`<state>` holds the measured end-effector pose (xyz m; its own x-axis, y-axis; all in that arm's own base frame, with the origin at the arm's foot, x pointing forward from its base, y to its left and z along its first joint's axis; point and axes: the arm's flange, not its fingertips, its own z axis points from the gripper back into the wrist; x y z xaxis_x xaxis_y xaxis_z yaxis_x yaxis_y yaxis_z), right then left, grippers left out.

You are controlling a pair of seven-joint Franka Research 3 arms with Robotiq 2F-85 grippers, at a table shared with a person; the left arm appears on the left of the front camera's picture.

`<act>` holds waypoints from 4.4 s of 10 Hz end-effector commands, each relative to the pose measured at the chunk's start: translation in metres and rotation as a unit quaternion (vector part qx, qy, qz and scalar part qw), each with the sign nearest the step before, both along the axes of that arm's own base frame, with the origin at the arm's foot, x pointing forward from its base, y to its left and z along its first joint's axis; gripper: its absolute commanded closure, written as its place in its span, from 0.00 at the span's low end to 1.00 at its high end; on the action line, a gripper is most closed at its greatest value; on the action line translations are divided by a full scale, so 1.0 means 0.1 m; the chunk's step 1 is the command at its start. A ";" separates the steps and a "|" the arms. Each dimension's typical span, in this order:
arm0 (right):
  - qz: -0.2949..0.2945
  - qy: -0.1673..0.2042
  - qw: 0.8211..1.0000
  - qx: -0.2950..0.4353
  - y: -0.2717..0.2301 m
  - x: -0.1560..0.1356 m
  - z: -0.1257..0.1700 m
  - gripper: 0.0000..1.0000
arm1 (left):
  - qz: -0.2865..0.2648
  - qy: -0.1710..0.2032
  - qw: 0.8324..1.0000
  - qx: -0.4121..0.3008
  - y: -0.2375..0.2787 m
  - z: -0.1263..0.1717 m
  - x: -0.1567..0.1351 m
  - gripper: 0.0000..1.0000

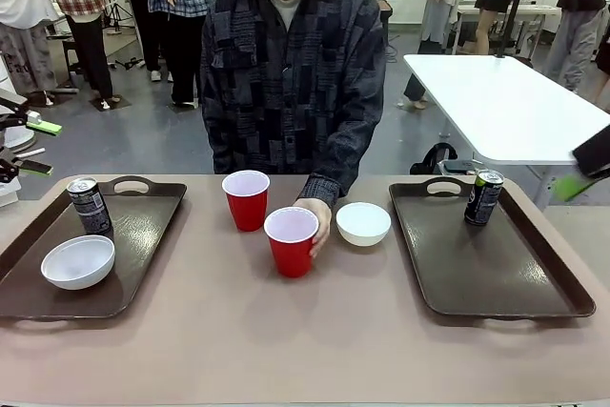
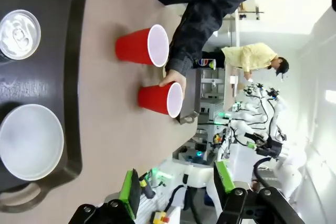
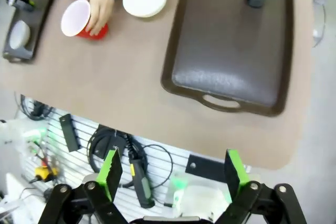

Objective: Prepare tableware on both trays.
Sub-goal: Pick up a Picnic Bowl from the table and place it on a Handle tray.

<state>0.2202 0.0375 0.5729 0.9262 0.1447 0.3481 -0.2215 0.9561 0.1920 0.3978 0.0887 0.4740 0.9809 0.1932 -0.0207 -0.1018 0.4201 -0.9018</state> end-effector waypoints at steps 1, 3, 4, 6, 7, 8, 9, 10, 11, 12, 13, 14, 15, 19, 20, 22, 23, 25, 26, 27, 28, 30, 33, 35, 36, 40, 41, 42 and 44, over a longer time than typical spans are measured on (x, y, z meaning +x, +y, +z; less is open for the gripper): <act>0.007 -0.024 1.000 -0.017 0.42 0.25 -0.34 0.00 | 0.006 0.004 1.000 -0.019 0.13 0.04 0.02 0.25; 0.003 -0.056 0.998 -0.032 0.77 0.38 -0.60 0.00 | 0.006 0.004 1.000 -0.019 0.13 0.04 0.02 0.25; -0.003 -0.069 0.997 -0.013 0.79 0.43 -0.64 0.00 | 0.006 0.004 1.000 -0.019 0.13 0.04 0.02 0.25; 0.022 -0.041 0.998 -0.038 0.73 0.34 -0.17 0.00 | 0.006 0.004 1.000 -0.019 0.13 0.04 0.02 0.25; 0.022 -0.041 0.998 -0.038 0.73 0.34 -0.17 0.00 | 0.006 0.004 1.000 -0.019 0.13 0.04 0.02 0.25; 0.022 -0.041 0.998 -0.038 0.73 0.34 -0.17 0.00 | 0.006 0.004 1.000 -0.019 0.13 0.04 0.02 0.25; 0.022 -0.041 0.998 -0.038 0.73 0.34 -0.17 0.00 | 0.006 0.004 1.000 -0.019 0.13 0.04 0.02 0.25; 0.028 -0.048 0.998 -0.036 0.72 0.40 -0.15 0.00 | 0.006 0.004 1.000 -0.019 0.13 0.04 0.02 0.25; 0.016 -0.039 0.998 -0.041 0.86 0.60 -0.22 0.00 | 0.006 0.004 1.000 -0.019 0.13 0.04 0.02 0.25; 0.016 -0.031 0.998 -0.057 1.09 0.85 -0.36 0.00 | 0.006 0.004 1.000 -0.019 0.13 0.04 0.02 0.25; 0.011 -0.018 0.998 -0.060 1.28 1.06 -0.49 0.00 | 0.006 0.004 1.000 -0.019 0.13 0.04 0.02 0.25; 0.003 -0.018 0.997 -0.075 1.43 1.23 -0.58 0.00 | 0.006 0.004 1.000 -0.019 0.13 0.04 0.02 0.25; -0.003 -0.023 0.997 -0.079 1.52 1.33 -0.64 0.00 | 0.006 0.004 1.000 -0.019 0.13 0.04 0.02 0.25; -0.021 -0.039 0.997 -0.058 1.58 1.47 -0.69 0.00 | 0.006 0.004 1.000 -0.019 0.13 0.04 0.02 0.25; 0.018 -0.013 0.999 -0.029 1.42 0.94 -0.52 0.00 | 0.006 0.004 1.000 -0.019 0.13 0.04 0.02 0.25; 0.061 -0.055 0.996 -0.028 0.91 -0.09 -0.20 0.00 | 0.006 0.004 1.000 -0.019 0.13 0.04 0.02 0.25; 0.038 -0.055 0.997 -0.034 0.81 -0.10 -0.18 0.00 | 0.006 0.004 1.000 -0.019 0.13 0.04 0.02 0.25; 0.034 -0.029 0.998 -0.041 0.85 0.01 -0.30 0.00 | 0.006 0.004 1.000 -0.019 0.13 0.04 0.02 0.25; 0.032 -0.021 0.998 -0.043 0.83 0.04 -0.36 0.00 | 0.006 0.004 1.000 -0.019 0.13 0.04 0.02 0.25; 0.032 -0.016 0.998 -0.041 0.82 0.06 -0.38 0.00 | 0.006 0.004 1.000 -0.019 0.13 0.04 0.02 0.25; 0.028 -0.011 0.999 -0.040 0.82 0.08 -0.41 0.00 | 0.006 0.004 1.000 -0.019 0.13 0.04 0.02 0.25; 0.022 -0.008 0.999 -0.040 0.89 0.19 -0.45 0.00 | 0.006 0.004 1.000 -0.019 0.13 0.04 0.02 0.25; -0.028 0.018 0.999 -0.039 1.29 1.02 -0.45 0.00 | 0.006 0.004 1.000 -0.019 0.13 0.04 0.02 0.25; -0.047 0.047 0.996 -0.060 1.61 1.40 -0.64 0.00 | 0.006 0.004 1.000 -0.019 0.13 0.04 0.02 0.25; -0.056 0.046 0.995 -0.071 1.79 1.61 -0.70 0.00 | 0.006 0.004 1.000 -0.019 0.13 0.04 0.02 0.25; -0.044 0.047 0.996 -0.066 1.89 1.71 -0.82 0.00 | 0.006 0.004 1.000 -0.019 0.13 0.04 0.02 0.25; -0.044 0.047 0.996 -0.066 1.89 1.71 -0.82 0.00 | 0.006 0.004 1.000 -0.019 0.13 0.04 0.02 0.25; -0.044 0.047 0.996 -0.066 1.89 1.71 -0.82 0.00 | 0.006 0.004 1.000 -0.019 0.13 0.04 0.02 0.25; -0.044 0.045 0.996 -0.063 1.91 1.74 -0.77 0.00 | 0.006 0.004 1.000 -0.019 0.13 0.04 0.02 0.25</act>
<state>0.3939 0.2280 0.4941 0.9647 0.0994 0.2439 -0.1229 0.9889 0.0831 0.3988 0.1001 0.4746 0.9787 0.2027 -0.0321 -0.1134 0.4039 -0.9078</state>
